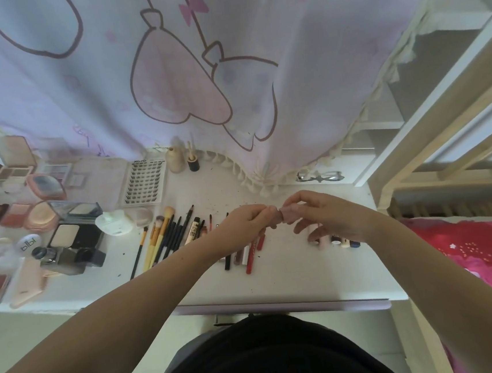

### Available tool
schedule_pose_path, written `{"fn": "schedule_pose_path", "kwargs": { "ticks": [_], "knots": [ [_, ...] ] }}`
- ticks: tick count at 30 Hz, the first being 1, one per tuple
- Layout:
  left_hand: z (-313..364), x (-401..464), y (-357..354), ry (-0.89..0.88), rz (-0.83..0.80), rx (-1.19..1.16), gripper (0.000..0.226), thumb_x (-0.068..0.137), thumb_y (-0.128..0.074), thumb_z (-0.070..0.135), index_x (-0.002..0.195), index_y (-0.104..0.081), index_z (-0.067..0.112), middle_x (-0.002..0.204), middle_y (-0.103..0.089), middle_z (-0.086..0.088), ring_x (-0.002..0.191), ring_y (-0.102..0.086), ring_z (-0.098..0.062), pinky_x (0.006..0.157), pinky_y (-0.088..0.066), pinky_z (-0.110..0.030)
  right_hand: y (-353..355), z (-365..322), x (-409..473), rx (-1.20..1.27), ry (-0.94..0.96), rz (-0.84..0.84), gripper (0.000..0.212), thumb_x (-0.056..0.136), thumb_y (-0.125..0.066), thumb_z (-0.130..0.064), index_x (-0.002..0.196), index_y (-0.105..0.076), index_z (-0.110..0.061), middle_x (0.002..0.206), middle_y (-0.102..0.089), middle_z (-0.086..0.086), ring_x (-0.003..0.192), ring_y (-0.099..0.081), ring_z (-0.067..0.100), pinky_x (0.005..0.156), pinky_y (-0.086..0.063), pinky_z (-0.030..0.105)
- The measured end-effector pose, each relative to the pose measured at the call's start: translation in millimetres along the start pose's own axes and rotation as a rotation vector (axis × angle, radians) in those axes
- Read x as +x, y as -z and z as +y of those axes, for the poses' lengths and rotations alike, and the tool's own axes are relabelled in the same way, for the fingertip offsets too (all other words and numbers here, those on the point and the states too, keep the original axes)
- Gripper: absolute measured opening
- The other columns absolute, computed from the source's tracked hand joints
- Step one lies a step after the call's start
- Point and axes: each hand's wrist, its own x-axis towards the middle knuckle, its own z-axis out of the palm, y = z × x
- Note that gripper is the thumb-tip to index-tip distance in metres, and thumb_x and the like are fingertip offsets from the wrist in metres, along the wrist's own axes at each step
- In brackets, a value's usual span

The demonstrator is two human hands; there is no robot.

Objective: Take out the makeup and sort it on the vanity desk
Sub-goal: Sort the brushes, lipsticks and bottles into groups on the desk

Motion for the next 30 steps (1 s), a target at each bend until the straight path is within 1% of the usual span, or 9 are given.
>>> {"fn": "schedule_pose_path", "kwargs": {
  "ticks": [3, 6, 8, 13, 17, 22, 26, 28, 30],
  "knots": [
    [6.4, 1.7, -2.8, -0.003, -0.017, 0.015, 0.037, 0.100, -0.035, 0.037, 0.087, -0.063, 0.015, 0.059, -0.043, 0.003, 0.047, -0.039, -0.003, 0.053, -0.034, -0.022, 1.0, 0.9, 2.0, -0.075, -0.063, 0.032, 0.041, 0.096, -0.043, -0.047, 0.097, -0.069, -0.015, 0.068, -0.062, -0.002, 0.053, -0.054, 0.006, 0.053, -0.043, 0.020],
    [8.9, 1.1, -4.4, 0.031, -0.044, -0.081, 0.040, 0.100, -0.035, 0.035, 0.084, -0.061, 0.010, 0.053, -0.041, 0.006, 0.043, -0.036, -0.005, 0.048, -0.032, -0.019, 5.5, 5.4, -0.1, -0.041, 0.017, -0.006, 0.023, 0.092, -0.058, -0.037, 0.099, -0.065, -0.016, 0.075, -0.063, -0.005, 0.064, -0.056, 0.003, 0.060, -0.047, 0.022],
    [9.2, 0.7, -5.7, 0.056, -0.045, -0.143, 0.041, 0.100, -0.035, 0.035, 0.083, -0.060, 0.007, 0.049, -0.038, 0.009, 0.041, -0.033, -0.005, 0.045, -0.031, -0.017, 8.3, 4.4, -3.5, 0.019, 0.024, -0.034, 0.024, 0.087, -0.064, -0.039, 0.102, -0.064, -0.020, 0.084, -0.067, -0.006, 0.072, -0.060, 0.004, 0.066, -0.050, 0.022],
    [12.3, 0.8, -10.8, 0.045, -0.041, -0.110, 0.041, 0.100, -0.034, 0.035, 0.086, -0.060, 0.007, 0.044, -0.040, 0.013, 0.038, -0.036, -0.002, 0.042, -0.032, -0.013, 3.7, 4.4, 0.0, -0.111, -0.055, -0.007, 0.041, 0.098, -0.041, -0.045, 0.100, -0.068, -0.013, 0.066, -0.056, -0.004, 0.048, -0.046, 0.004, 0.048, -0.039, 0.017],
    [9.9, 1.6, -9.7, 0.091, -0.036, -0.175, 0.043, 0.100, -0.034, 0.036, 0.087, -0.059, 0.005, 0.050, -0.036, 0.008, 0.041, -0.032, -0.007, 0.042, -0.030, -0.017, 6.9, 6.0, -1.9, -0.050, 0.039, -0.030, 0.020, 0.092, -0.057, -0.036, 0.103, -0.062, -0.019, 0.080, -0.061, -0.007, 0.068, -0.055, 0.003, 0.063, -0.047, 0.020],
    [7.1, 3.8, -11.9, 0.080, -0.051, -0.164, 0.043, 0.099, -0.035, 0.039, 0.085, -0.060, 0.007, 0.048, -0.038, 0.011, 0.041, -0.033, -0.006, 0.042, -0.031, -0.015, 5.2, 3.3, 0.7, -0.133, -0.029, -0.020, 0.040, 0.099, -0.039, -0.043, 0.104, -0.069, -0.015, 0.065, -0.055, -0.007, 0.051, -0.046, 0.003, 0.050, -0.040, 0.017],
    [5.3, 5.2, -12.7, 0.081, -0.057, -0.180, 0.042, 0.099, -0.035, 0.040, 0.083, -0.059, 0.010, 0.046, -0.038, 0.013, 0.039, -0.035, -0.004, 0.041, -0.033, -0.013, 11.6, 6.2, -1.8, -0.065, 0.031, -0.035, 0.020, 0.092, -0.058, -0.034, 0.102, -0.062, -0.018, 0.083, -0.064, -0.005, 0.071, -0.056, 0.005, 0.065, -0.046, 0.023],
    [4.3, 5.8, -12.8, 0.076, -0.059, -0.177, 0.042, 0.099, -0.035, 0.041, 0.082, -0.060, 0.011, 0.045, -0.039, 0.013, 0.039, -0.035, -0.003, 0.041, -0.033, -0.013, 12.9, 5.4, -2.1, -0.051, 0.001, -0.037, 0.025, 0.092, -0.056, -0.039, 0.105, -0.061, -0.019, 0.087, -0.066, -0.006, 0.071, -0.058, 0.005, 0.066, -0.048, 0.024],
    [4.5, 6.7, -12.6, 0.061, -0.059, -0.182, 0.041, 0.099, -0.036, 0.040, 0.081, -0.059, 0.012, 0.043, -0.039, 0.014, 0.039, -0.035, -0.003, 0.041, -0.033, -0.013, 12.3, 4.2, -1.7, -0.110, -0.054, -0.050, 0.037, 0.095, -0.044, -0.047, 0.105, -0.063, -0.017, 0.078, -0.065, -0.004, 0.060, -0.054, 0.007, 0.058, -0.045, 0.020]
  ]
}}
